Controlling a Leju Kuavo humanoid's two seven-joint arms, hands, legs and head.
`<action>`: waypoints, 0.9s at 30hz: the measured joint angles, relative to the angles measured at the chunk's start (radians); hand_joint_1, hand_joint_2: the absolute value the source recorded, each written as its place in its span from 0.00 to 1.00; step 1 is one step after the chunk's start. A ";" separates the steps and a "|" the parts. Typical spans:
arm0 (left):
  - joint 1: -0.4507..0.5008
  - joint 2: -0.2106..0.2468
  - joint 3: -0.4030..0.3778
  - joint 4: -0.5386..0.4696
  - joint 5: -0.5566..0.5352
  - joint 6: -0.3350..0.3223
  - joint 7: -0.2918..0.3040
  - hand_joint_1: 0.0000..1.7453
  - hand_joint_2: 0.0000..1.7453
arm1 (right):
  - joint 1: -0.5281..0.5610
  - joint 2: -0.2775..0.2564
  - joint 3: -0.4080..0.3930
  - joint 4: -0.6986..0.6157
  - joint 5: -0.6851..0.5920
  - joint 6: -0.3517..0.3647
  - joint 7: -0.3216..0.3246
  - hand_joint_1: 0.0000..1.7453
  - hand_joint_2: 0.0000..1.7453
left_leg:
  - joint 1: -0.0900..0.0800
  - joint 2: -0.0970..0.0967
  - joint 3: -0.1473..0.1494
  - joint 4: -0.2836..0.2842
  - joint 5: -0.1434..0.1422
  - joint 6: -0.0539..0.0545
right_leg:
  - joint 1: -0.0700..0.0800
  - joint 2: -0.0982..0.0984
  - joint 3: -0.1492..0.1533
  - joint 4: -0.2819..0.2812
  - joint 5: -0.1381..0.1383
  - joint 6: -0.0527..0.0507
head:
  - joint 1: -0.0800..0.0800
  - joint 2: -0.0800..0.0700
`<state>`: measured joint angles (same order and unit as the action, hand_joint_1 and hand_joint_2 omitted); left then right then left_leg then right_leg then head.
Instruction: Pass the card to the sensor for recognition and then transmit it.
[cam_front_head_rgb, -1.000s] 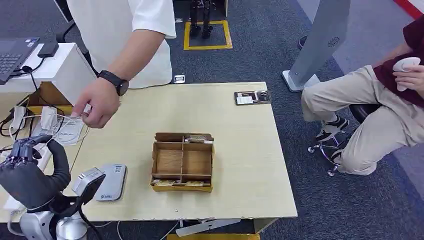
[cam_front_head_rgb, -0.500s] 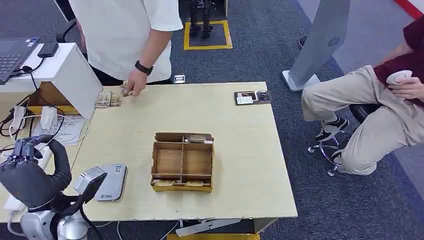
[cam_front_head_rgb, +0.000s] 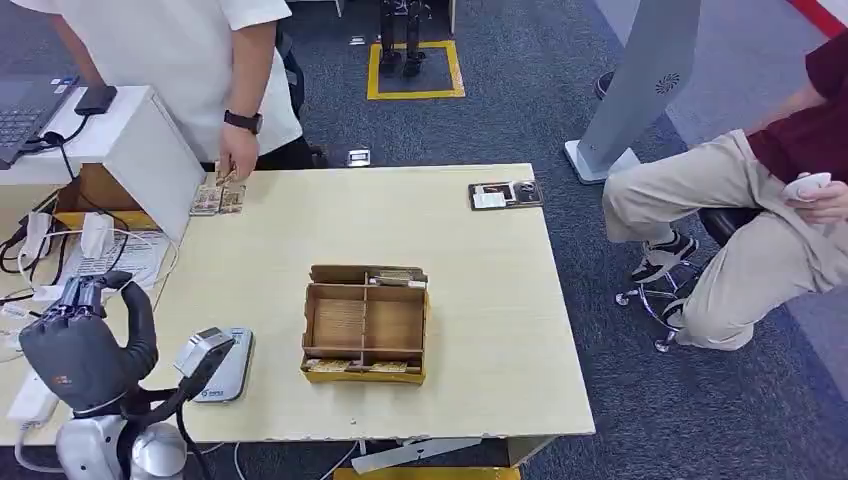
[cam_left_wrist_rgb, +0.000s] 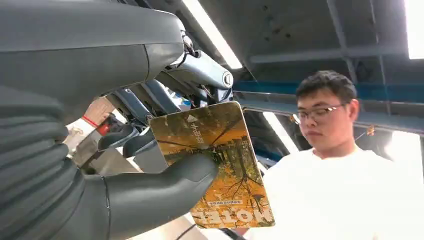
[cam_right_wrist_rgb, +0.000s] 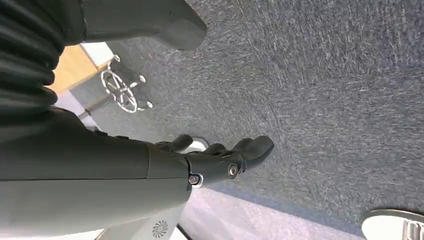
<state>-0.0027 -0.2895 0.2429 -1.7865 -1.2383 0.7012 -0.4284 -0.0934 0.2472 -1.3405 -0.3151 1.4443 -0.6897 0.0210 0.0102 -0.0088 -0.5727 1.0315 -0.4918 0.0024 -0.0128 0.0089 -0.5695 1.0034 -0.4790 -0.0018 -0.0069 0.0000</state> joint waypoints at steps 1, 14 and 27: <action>0.001 0.000 0.009 0.004 0.002 0.000 0.000 1.00 1.00 | 0.000 0.000 0.000 0.000 -0.002 0.000 0.000 0.00 1.00 | 0.000 0.000 0.000 0.000 0.000 0.000 | 0.000 0.000 0.000 0.000 0.000 0.000 | -0.001 0.000; 0.011 0.000 0.066 0.038 -0.015 0.000 0.024 1.00 1.00 | 0.001 0.000 0.000 0.001 -0.018 0.000 0.001 0.00 1.00 | 0.000 0.000 0.000 0.000 0.000 0.000 | 0.000 0.000 0.000 0.000 0.000 0.000 | 0.000 0.000; 0.019 -0.002 0.096 0.110 -0.075 0.000 0.119 1.00 1.00 | 0.001 0.000 0.000 0.001 -0.036 0.000 0.008 0.00 1.00 | 0.000 0.000 -0.001 0.000 0.000 0.000 | 0.000 0.000 0.000 0.000 0.000 0.000 | 0.000 0.000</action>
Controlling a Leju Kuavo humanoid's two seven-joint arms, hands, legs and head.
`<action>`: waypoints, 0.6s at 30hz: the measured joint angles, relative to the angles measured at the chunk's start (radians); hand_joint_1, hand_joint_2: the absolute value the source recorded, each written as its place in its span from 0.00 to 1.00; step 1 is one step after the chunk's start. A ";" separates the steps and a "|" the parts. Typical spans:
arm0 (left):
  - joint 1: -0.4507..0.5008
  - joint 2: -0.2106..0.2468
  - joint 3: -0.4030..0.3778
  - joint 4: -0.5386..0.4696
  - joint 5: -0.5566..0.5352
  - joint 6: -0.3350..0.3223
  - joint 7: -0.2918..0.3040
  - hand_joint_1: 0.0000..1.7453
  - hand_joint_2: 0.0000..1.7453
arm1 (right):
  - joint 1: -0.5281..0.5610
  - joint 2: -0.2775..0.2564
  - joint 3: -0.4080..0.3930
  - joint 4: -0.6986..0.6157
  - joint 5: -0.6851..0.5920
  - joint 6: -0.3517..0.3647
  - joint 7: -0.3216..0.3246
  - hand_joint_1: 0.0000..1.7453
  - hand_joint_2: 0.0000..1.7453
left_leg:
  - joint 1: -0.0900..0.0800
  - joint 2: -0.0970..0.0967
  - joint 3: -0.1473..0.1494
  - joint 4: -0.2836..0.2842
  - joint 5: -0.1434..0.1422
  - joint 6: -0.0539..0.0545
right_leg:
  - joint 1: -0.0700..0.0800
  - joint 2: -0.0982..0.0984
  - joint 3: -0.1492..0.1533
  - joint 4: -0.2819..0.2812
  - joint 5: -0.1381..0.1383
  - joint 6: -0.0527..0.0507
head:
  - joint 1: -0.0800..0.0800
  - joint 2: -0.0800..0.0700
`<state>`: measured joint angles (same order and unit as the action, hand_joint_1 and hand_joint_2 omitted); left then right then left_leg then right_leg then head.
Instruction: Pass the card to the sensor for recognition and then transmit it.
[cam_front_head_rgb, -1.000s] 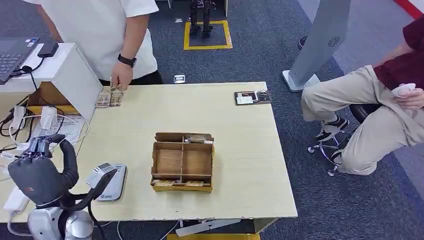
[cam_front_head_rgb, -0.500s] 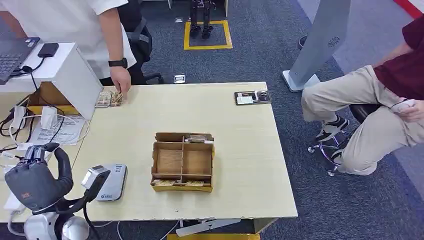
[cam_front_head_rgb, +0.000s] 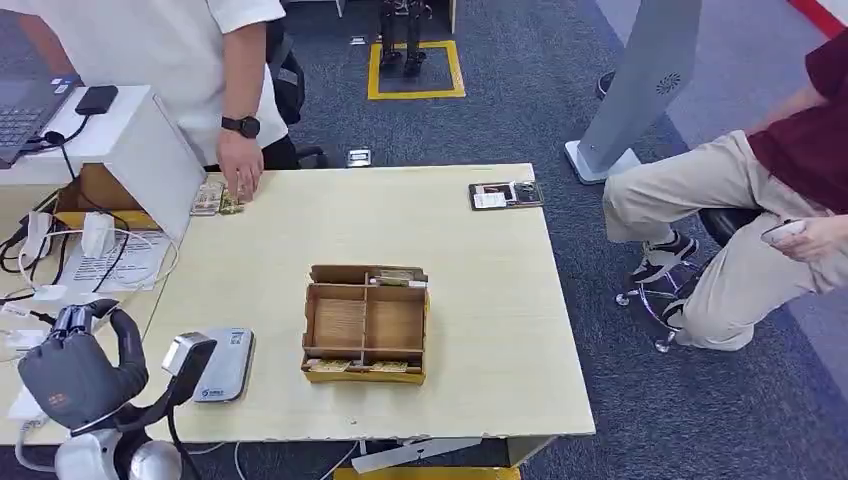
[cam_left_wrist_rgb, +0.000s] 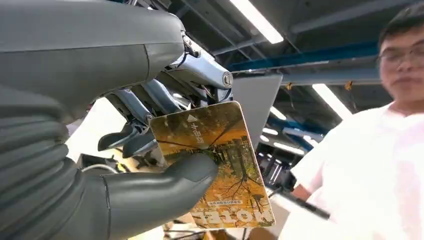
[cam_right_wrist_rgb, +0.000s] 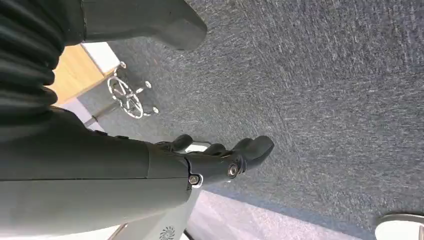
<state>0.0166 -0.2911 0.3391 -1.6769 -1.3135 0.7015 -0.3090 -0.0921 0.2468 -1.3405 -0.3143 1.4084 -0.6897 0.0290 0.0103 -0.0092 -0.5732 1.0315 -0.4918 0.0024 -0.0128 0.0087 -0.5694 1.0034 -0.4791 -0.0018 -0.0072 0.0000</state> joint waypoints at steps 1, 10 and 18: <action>0.001 0.000 0.002 0.010 -0.009 0.000 0.004 1.00 1.00 | 0.000 0.000 0.000 0.000 -0.003 0.000 0.000 0.00 1.00 | 0.000 0.000 0.000 0.000 0.000 0.000 | 0.000 0.000 0.000 0.000 0.000 0.000 | 0.000 0.000; 0.006 -0.001 0.004 0.108 -0.076 0.000 0.031 1.00 1.00 | 0.000 0.000 0.000 0.000 -0.008 0.000 0.003 0.00 1.00 | 0.000 0.000 0.000 0.000 0.000 0.000 | 0.000 0.000 0.000 0.000 0.000 0.000 | 0.000 0.000; 0.012 0.000 0.005 0.177 -0.101 0.000 0.082 1.00 1.00 | 0.000 0.000 0.000 0.000 -0.011 0.000 0.003 0.00 1.00 | 0.000 0.000 0.000 0.000 0.000 0.000 | 0.000 0.000 0.000 0.000 0.000 0.000 | 0.000 0.000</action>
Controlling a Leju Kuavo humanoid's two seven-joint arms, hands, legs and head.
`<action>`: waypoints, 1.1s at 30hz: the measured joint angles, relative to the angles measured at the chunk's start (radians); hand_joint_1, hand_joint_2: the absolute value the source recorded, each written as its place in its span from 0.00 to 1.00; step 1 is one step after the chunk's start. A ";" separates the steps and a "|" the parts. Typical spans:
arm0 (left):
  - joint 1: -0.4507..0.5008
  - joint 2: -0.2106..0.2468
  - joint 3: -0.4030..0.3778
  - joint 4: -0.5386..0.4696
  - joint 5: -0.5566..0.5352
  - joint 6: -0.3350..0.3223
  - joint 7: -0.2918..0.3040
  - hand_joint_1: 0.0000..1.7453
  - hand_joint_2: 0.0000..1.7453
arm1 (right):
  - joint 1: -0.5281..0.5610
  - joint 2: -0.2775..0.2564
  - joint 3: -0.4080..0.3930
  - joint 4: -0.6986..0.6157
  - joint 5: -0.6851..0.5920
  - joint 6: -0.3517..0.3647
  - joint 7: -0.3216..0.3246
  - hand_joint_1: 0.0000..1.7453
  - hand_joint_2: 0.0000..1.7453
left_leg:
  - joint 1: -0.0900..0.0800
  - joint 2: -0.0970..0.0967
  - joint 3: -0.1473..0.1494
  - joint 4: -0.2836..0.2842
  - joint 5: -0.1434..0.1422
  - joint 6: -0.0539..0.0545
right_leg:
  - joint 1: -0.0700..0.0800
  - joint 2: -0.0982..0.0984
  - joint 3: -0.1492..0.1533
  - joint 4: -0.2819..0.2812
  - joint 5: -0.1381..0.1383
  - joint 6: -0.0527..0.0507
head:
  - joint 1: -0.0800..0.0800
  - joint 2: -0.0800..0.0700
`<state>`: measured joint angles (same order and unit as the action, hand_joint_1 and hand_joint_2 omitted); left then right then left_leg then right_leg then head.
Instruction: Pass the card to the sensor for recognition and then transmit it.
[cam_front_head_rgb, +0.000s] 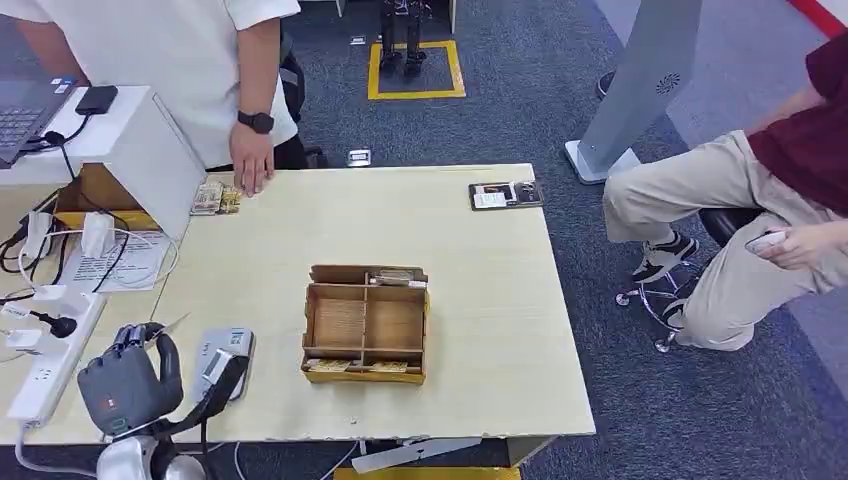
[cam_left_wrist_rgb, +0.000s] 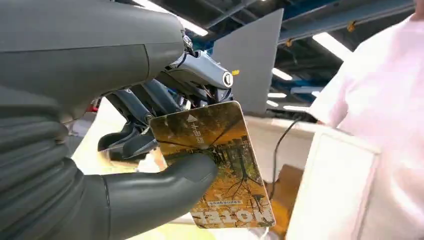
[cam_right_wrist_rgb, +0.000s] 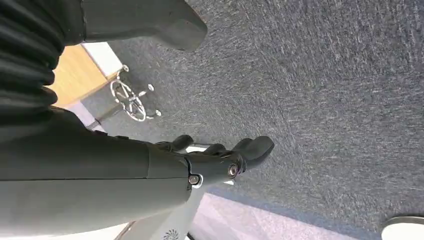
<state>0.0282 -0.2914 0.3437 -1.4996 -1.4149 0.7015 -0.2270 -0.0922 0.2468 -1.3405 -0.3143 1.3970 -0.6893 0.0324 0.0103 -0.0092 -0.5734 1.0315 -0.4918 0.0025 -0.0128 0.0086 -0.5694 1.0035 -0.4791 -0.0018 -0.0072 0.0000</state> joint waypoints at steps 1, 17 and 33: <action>0.004 0.000 0.000 0.005 0.006 0.000 -0.008 1.00 1.00 | 0.000 0.000 0.000 0.000 0.000 0.000 0.000 0.00 1.00 | 0.000 0.000 0.000 0.000 0.000 0.000 | 0.000 0.000 0.000 0.000 0.000 0.000 | 0.000 0.000; 0.020 0.001 -0.008 0.132 -0.089 0.000 0.114 1.00 1.00 | 0.000 0.000 -0.001 0.000 0.000 0.000 0.000 0.00 1.00 | 0.000 0.000 0.000 0.000 0.000 0.000 | 0.000 0.000 0.000 0.000 0.000 0.000 | 0.000 0.000; 0.024 0.074 -0.187 0.282 -0.113 0.003 0.346 1.00 1.00 | 0.001 -0.001 0.008 0.005 -0.048 0.000 0.000 0.00 1.00 | 0.000 0.000 0.001 0.000 0.000 0.000 | 0.000 0.000 0.001 0.000 0.000 0.000 | 0.000 0.000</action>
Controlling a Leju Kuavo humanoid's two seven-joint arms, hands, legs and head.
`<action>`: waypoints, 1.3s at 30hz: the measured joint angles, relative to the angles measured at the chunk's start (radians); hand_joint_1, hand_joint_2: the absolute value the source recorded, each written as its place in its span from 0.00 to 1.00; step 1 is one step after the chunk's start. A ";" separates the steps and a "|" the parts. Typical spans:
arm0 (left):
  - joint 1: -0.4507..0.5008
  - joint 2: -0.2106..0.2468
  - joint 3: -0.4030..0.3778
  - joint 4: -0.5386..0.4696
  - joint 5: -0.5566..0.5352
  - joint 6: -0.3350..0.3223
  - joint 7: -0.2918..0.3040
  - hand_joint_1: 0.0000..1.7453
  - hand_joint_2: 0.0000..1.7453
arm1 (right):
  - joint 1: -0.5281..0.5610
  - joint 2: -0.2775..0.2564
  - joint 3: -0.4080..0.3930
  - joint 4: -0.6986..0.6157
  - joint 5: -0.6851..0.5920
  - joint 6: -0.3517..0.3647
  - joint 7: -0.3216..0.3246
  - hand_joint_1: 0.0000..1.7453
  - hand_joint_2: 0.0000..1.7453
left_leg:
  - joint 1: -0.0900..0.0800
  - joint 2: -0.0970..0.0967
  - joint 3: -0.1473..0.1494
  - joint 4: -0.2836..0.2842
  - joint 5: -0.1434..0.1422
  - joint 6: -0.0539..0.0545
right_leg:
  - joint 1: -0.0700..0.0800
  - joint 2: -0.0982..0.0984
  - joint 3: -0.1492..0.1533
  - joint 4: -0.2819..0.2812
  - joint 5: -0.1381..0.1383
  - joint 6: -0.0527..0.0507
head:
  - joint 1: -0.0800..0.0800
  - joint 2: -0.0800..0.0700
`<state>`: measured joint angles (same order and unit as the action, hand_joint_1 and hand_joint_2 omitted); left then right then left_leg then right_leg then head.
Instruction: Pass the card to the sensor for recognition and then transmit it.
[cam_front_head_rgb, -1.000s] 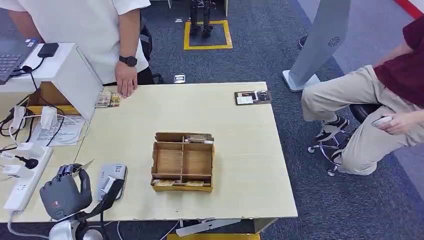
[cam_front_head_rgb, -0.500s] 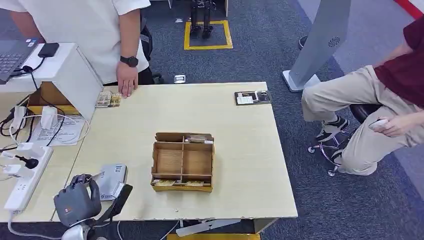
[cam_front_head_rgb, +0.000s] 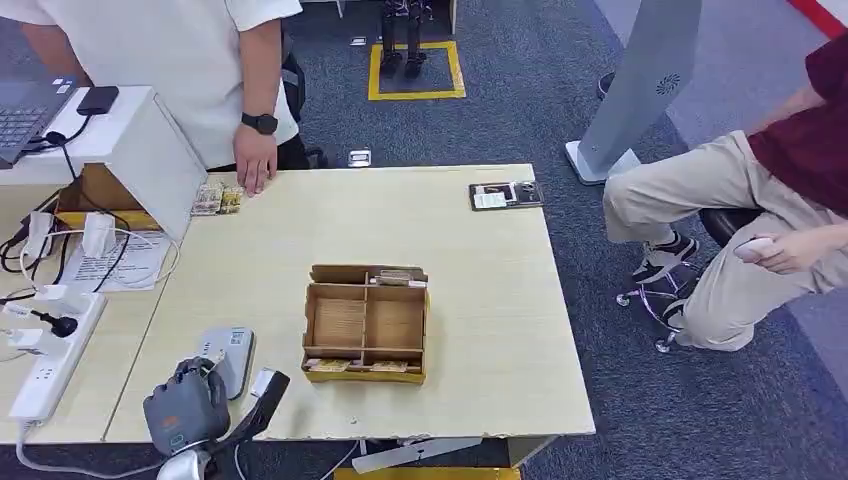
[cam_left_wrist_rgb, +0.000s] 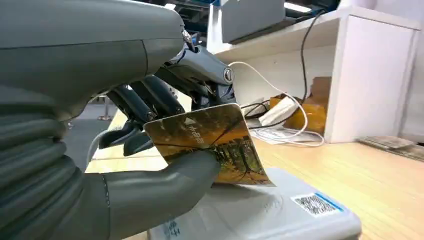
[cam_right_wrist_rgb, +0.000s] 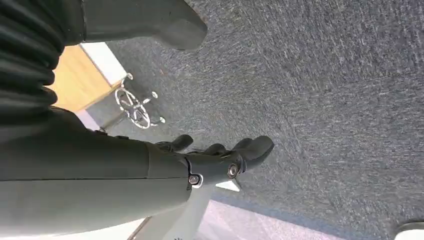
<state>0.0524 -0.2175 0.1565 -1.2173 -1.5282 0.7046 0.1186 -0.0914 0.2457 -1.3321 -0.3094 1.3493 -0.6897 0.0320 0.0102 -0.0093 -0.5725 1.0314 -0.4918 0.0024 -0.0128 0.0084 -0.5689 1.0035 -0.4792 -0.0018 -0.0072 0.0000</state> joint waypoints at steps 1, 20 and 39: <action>-0.001 0.003 -0.006 0.008 -0.002 0.000 0.002 1.00 1.00 | 0.000 0.000 0.000 0.000 0.000 0.000 0.000 0.00 1.00 | 0.000 0.000 0.000 0.000 0.000 0.000 | 0.000 0.000 0.000 0.000 0.000 0.000 | 0.000 0.000; -0.051 0.057 -0.098 0.142 0.006 0.000 0.016 1.00 1.00 | 0.001 -0.009 0.020 0.014 -0.005 0.000 -0.005 0.00 1.00 | 0.000 -0.001 0.004 0.000 0.000 0.000 | 0.000 -0.002 0.005 0.000 -0.001 0.001 | 0.000 0.000; -0.051 -0.068 0.087 -0.204 0.366 0.002 -0.497 1.00 1.00 | 0.006 -0.011 0.043 0.017 0.029 0.000 -0.003 0.00 1.00 | 0.000 0.000 0.002 0.000 0.000 0.000 | 0.000 0.000 0.002 0.000 0.000 0.001 | 0.000 0.000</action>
<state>0.0019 -0.2857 0.2438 -1.4218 -1.1626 0.7065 -0.3788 -0.0851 0.2346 -1.2890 -0.2922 1.3787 -0.6897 0.0294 0.0101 -0.0097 -0.5702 1.0314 -0.4917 0.0024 -0.0129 0.0084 -0.5667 1.0036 -0.4796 -0.0011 -0.0069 0.0000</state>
